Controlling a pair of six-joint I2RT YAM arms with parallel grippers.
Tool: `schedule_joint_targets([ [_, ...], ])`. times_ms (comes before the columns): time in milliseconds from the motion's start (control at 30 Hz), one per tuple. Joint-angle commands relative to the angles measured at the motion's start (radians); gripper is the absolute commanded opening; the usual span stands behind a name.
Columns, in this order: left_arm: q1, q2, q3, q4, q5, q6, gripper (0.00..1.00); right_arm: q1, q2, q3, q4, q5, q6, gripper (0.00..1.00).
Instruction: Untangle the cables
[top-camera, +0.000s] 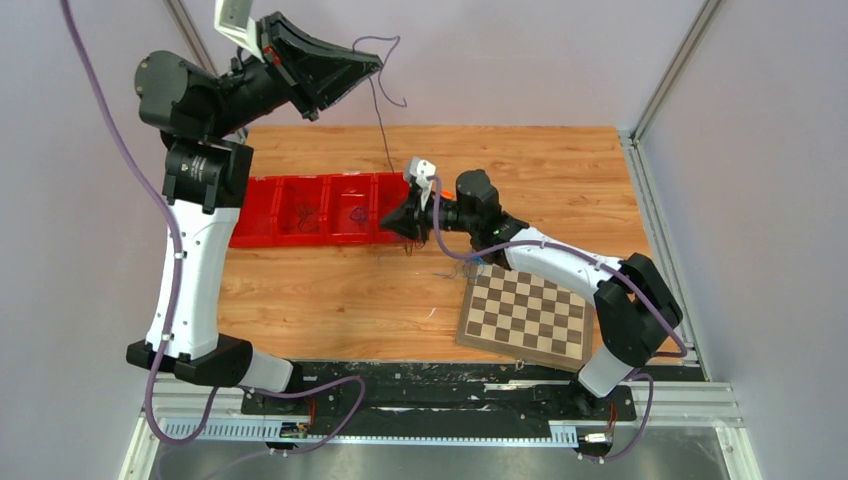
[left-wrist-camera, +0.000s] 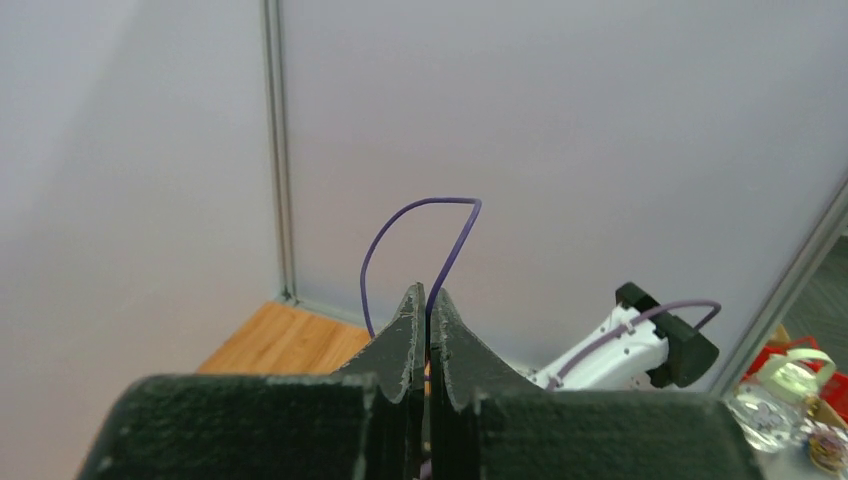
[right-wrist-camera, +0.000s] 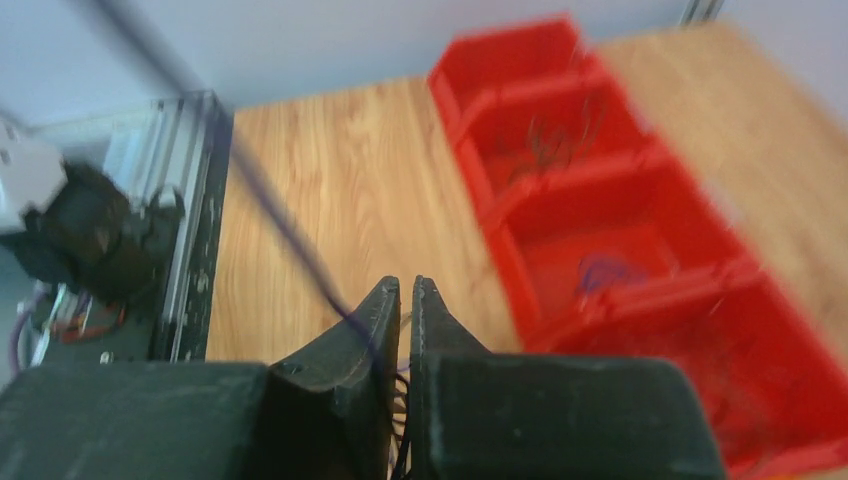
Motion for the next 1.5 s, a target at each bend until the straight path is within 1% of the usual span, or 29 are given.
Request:
schedule_joint_targets([
  [0, 0.034, 0.015, 0.171, 0.061, -0.058, -0.053, 0.0, -0.002, -0.041, -0.165, -0.103, -0.019, -0.108, 0.11],
  [67, 0.046, 0.026, 0.212, 0.066, -0.077, -0.057, 0.0, -0.005, -0.065, -0.243, -0.144, -0.011, -0.152, 0.13],
  [167, 0.056, 0.033, 0.218, 0.084, -0.088, -0.068, 0.0, -0.018, -0.109, -0.357, -0.184, 0.012, -0.204, 0.13],
  [233, 0.061, 0.033, 0.207, 0.087, -0.091, -0.069, 0.0, -0.031, -0.132, -0.397, -0.213, 0.023, -0.23, 0.13],
  [367, 0.088, 0.033, 0.189, 0.122, -0.114, -0.102, 0.0, -0.06, -0.141, -0.431, -0.291, 0.027, -0.256, 0.14],
  [433, 0.1, 0.05, 0.213, 0.138, -0.123, -0.119, 0.0, -0.066, -0.137, -0.44, -0.316, 0.029, -0.257, 0.14],
  [533, 0.11, 0.072, 0.29, 0.136, -0.141, -0.115, 0.0, -0.071, -0.12, -0.451, -0.343, 0.024, -0.256, 0.15],
  [667, 0.126, 0.108, 0.399, 0.107, -0.205, -0.068, 0.0, -0.093, -0.089, -0.47, -0.376, 0.005, -0.256, 0.18],
  [733, 0.133, 0.106, 0.428, 0.088, -0.263, -0.026, 0.0, -0.11, -0.083, -0.477, -0.382, -0.012, -0.245, 0.19],
  [833, 0.136, 0.086, 0.429, 0.053, -0.355, 0.05, 0.0, -0.118, -0.083, -0.47, -0.384, -0.024, -0.244, 0.19],
  [900, 0.137, 0.058, 0.412, -0.013, -0.405, 0.112, 0.0, -0.125, -0.095, -0.453, -0.407, -0.036, -0.246, 0.18],
  [933, 0.139, 0.025, 0.376, -0.054, -0.421, 0.135, 0.0, -0.128, -0.104, -0.443, -0.422, -0.043, -0.244, 0.16],
  [1000, 0.14, -0.039, 0.286, -0.125, -0.472, 0.245, 0.0, -0.133, -0.131, -0.42, -0.444, -0.053, -0.248, 0.11],
  [1033, 0.141, -0.062, 0.212, -0.19, -0.496, 0.275, 0.0, -0.134, -0.148, -0.409, -0.455, -0.059, -0.253, 0.07],
  [1067, 0.143, -0.115, 0.17, -0.226, -0.508, 0.349, 0.0, -0.135, -0.17, -0.397, -0.469, -0.068, -0.261, 0.03],
  [1100, 0.143, -0.144, 0.073, -0.302, -0.539, 0.383, 0.0, -0.135, -0.191, -0.382, -0.486, -0.076, -0.268, 0.0],
  [1133, 0.149, -0.205, 0.023, -0.342, -0.548, 0.459, 0.0, -0.135, -0.214, -0.367, -0.513, -0.086, -0.276, 0.0],
  [1167, 0.16, -0.238, -0.083, -0.441, -0.545, 0.504, 0.0, -0.135, -0.244, -0.35, -0.537, -0.091, -0.282, 0.0],
  [1200, 0.164, -0.301, -0.138, -0.493, -0.539, 0.593, 0.0, -0.135, -0.265, -0.331, -0.554, -0.096, -0.288, 0.0],
  [1233, 0.167, -0.33, -0.238, -0.617, -0.524, 0.648, 0.0, -0.135, -0.283, -0.313, -0.578, -0.104, -0.296, 0.0],
  [1267, 0.169, -0.388, -0.295, -0.674, -0.512, 0.742, 0.0, -0.135, -0.3, -0.294, -0.595, -0.111, -0.299, 0.0],
  [1300, 0.169, -0.435, -0.401, -0.793, -0.493, 0.787, 0.0, -0.134, -0.314, -0.28, -0.61, -0.123, -0.305, 0.0],
  [1333, 0.169, -0.459, -0.452, -0.851, -0.477, 0.865, 0.0, -0.134, -0.325, -0.266, -0.624, -0.136, -0.311, 0.0],
  [1367, 0.17, -0.498, -0.556, -0.95, -0.458, 0.903, 0.0, -0.134, -0.336, -0.254, -0.633, -0.151, -0.317, 0.0],
  [1400, 0.169, -0.513, -0.603, -0.998, -0.406, 0.996, 0.0, -0.132, -0.345, -0.245, -0.638, -0.167, -0.322, 0.0],
  [1433, 0.17, -0.53, -0.691, -1.088, -0.38, 1.041, 0.0, -0.129, -0.35, -0.234, -0.644, -0.176, -0.328, 0.0],
  [1467, 0.17, -0.538, -0.734, -1.115, -0.355, 1.102, 0.0, -0.126, -0.35, -0.219, -0.656, -0.183, -0.335, 0.0],
])
